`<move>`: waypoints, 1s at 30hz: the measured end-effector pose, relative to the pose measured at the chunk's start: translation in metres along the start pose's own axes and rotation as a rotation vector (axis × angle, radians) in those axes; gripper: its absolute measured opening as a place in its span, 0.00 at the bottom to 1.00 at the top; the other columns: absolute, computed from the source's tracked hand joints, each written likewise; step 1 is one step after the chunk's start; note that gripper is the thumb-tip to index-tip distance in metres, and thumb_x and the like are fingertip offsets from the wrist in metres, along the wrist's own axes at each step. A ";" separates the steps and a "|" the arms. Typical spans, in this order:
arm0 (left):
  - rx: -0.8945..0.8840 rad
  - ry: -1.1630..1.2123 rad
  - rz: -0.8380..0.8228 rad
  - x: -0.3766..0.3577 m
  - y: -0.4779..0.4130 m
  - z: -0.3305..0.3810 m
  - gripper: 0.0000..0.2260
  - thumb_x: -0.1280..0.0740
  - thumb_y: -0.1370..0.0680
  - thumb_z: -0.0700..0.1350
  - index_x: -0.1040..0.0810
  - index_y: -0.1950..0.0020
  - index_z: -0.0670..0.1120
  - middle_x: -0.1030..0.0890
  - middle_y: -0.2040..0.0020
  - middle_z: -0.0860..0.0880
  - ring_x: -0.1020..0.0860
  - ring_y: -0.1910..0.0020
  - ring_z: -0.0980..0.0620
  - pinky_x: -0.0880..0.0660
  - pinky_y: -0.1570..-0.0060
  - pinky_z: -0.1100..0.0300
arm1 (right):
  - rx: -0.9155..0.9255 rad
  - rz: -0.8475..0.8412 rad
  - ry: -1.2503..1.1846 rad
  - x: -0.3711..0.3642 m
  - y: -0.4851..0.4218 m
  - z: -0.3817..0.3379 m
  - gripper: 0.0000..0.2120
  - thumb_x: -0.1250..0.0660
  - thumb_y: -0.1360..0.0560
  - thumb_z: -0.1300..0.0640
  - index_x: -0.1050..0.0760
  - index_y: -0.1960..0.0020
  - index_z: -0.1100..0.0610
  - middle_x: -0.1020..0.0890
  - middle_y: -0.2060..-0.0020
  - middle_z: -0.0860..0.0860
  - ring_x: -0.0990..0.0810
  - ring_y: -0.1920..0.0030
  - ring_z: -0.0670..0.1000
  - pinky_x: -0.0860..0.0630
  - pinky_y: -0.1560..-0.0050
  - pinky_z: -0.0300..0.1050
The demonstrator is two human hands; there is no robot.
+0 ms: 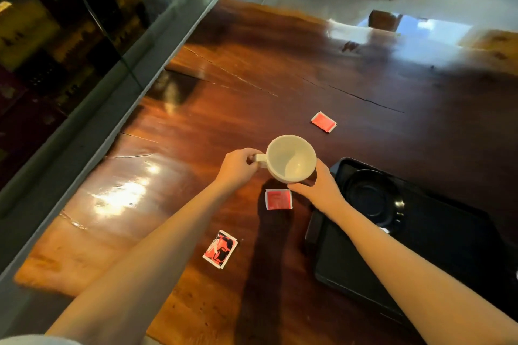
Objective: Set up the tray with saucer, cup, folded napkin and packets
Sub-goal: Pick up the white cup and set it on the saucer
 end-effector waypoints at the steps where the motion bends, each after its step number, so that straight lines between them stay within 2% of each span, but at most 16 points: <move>1: -0.016 0.002 0.000 -0.006 0.001 0.010 0.10 0.33 0.24 0.41 0.20 0.43 0.45 0.17 0.47 0.47 0.22 0.49 0.50 0.31 0.53 0.62 | -0.003 0.032 0.001 0.010 0.006 0.002 0.36 0.23 0.35 0.59 0.36 0.31 0.56 0.30 0.37 0.51 0.30 0.38 0.47 0.32 0.41 0.35; 3: -0.036 0.023 0.000 -0.020 0.004 0.028 0.09 0.33 0.24 0.40 0.20 0.44 0.44 0.17 0.48 0.47 0.22 0.51 0.50 0.27 0.53 0.60 | 0.006 0.096 -0.022 0.032 0.018 0.009 0.35 0.23 0.35 0.61 0.36 0.32 0.56 0.31 0.41 0.49 0.30 0.45 0.42 0.34 0.52 0.20; 5: -0.038 0.060 -0.006 -0.038 0.006 0.046 0.07 0.33 0.25 0.39 0.22 0.47 0.44 0.18 0.50 0.46 0.21 0.53 0.50 0.23 0.55 0.59 | -0.012 0.138 -0.063 0.055 0.032 0.019 0.37 0.24 0.34 0.62 0.38 0.31 0.55 0.33 0.40 0.48 0.31 0.45 0.41 0.34 0.57 0.16; 6: -0.033 0.075 -0.012 -0.048 0.007 0.053 0.06 0.33 0.25 0.39 0.23 0.48 0.44 0.18 0.51 0.46 0.21 0.55 0.50 0.24 0.58 0.62 | -0.026 0.151 -0.090 0.065 0.038 0.024 0.38 0.24 0.34 0.62 0.39 0.30 0.54 0.32 0.39 0.48 0.31 0.42 0.43 0.32 0.55 0.19; 8: -0.019 0.083 -0.030 -0.069 0.008 0.068 0.04 0.34 0.24 0.40 0.25 0.51 0.45 0.19 0.53 0.47 0.21 0.57 0.52 0.27 0.63 0.65 | -0.042 0.175 -0.128 0.086 0.049 0.034 0.39 0.25 0.34 0.63 0.41 0.29 0.52 0.32 0.34 0.50 0.32 0.38 0.45 0.32 0.45 0.30; 10: 0.005 0.103 -0.064 -0.092 0.009 0.082 0.03 0.34 0.24 0.39 0.26 0.51 0.45 0.20 0.55 0.48 0.20 0.60 0.53 0.24 0.62 0.63 | -0.052 0.200 -0.135 0.104 0.059 0.044 0.41 0.25 0.33 0.64 0.42 0.28 0.51 0.33 0.32 0.51 0.34 0.35 0.46 0.33 0.39 0.41; 12: 0.031 0.155 -0.100 -0.114 0.011 0.095 0.04 0.35 0.24 0.37 0.26 0.52 0.45 0.20 0.57 0.47 0.19 0.64 0.54 0.20 0.62 0.61 | -0.075 0.220 -0.137 0.121 0.068 0.057 0.41 0.25 0.33 0.64 0.43 0.28 0.50 0.34 0.31 0.50 0.34 0.34 0.48 0.34 0.36 0.46; 13: 0.043 0.176 -0.110 -0.123 0.011 0.100 0.04 0.36 0.24 0.36 0.26 0.52 0.45 0.20 0.56 0.46 0.18 0.63 0.53 0.19 0.60 0.58 | -0.090 0.229 -0.148 0.127 0.072 0.064 0.41 0.25 0.34 0.64 0.42 0.28 0.50 0.34 0.32 0.49 0.34 0.34 0.48 0.33 0.37 0.45; 16: 0.048 0.147 -0.127 -0.146 0.009 0.114 0.05 0.36 0.24 0.36 0.24 0.52 0.45 0.19 0.54 0.44 0.17 0.60 0.50 0.19 0.56 0.56 | -0.143 0.277 -0.182 0.138 0.081 0.085 0.40 0.24 0.34 0.63 0.42 0.30 0.49 0.33 0.37 0.46 0.32 0.38 0.45 0.31 0.46 0.33; 17: 0.037 0.119 -0.133 -0.152 0.008 0.119 0.05 0.36 0.24 0.36 0.24 0.51 0.44 0.19 0.53 0.44 0.17 0.60 0.49 0.19 0.56 0.55 | -0.165 0.298 -0.195 0.139 0.084 0.092 0.40 0.24 0.35 0.63 0.41 0.30 0.49 0.33 0.37 0.47 0.32 0.38 0.45 0.30 0.47 0.32; 20: -0.020 0.012 -0.142 -0.165 0.003 0.128 0.06 0.35 0.25 0.37 0.21 0.50 0.43 0.18 0.51 0.43 0.19 0.55 0.46 0.21 0.51 0.50 | -0.219 0.357 -0.239 0.141 0.089 0.108 0.41 0.24 0.35 0.64 0.42 0.30 0.51 0.33 0.34 0.51 0.31 0.36 0.48 0.29 0.41 0.41; 23: -0.075 -0.086 -0.141 -0.172 -0.003 0.133 0.07 0.34 0.26 0.37 0.19 0.50 0.44 0.18 0.50 0.45 0.22 0.50 0.47 0.27 0.50 0.57 | -0.250 0.408 -0.215 0.139 0.092 0.115 0.41 0.24 0.35 0.63 0.42 0.30 0.51 0.33 0.33 0.52 0.32 0.34 0.50 0.30 0.39 0.45; 26: -0.049 -0.120 -0.150 -0.179 -0.008 0.130 0.11 0.35 0.27 0.33 0.18 0.51 0.44 0.17 0.50 0.46 0.22 0.50 0.49 0.30 0.53 0.61 | -0.277 0.435 -0.183 0.131 0.092 0.117 0.41 0.24 0.35 0.62 0.43 0.29 0.53 0.34 0.33 0.53 0.32 0.33 0.51 0.29 0.35 0.52; 30: -0.034 -0.141 -0.171 -0.185 -0.013 0.123 0.12 0.36 0.27 0.32 0.18 0.49 0.43 0.17 0.48 0.46 0.22 0.49 0.50 0.31 0.53 0.62 | -0.319 0.474 -0.166 0.122 0.093 0.122 0.42 0.24 0.35 0.61 0.44 0.28 0.55 0.34 0.32 0.53 0.33 0.33 0.51 0.30 0.36 0.50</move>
Point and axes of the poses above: each hand's wrist, its own y-axis away from the middle knuckle, its own x-axis out of the back of the hand, z = x × y, the point moved 5 cm from there along -y, towards the middle knuckle
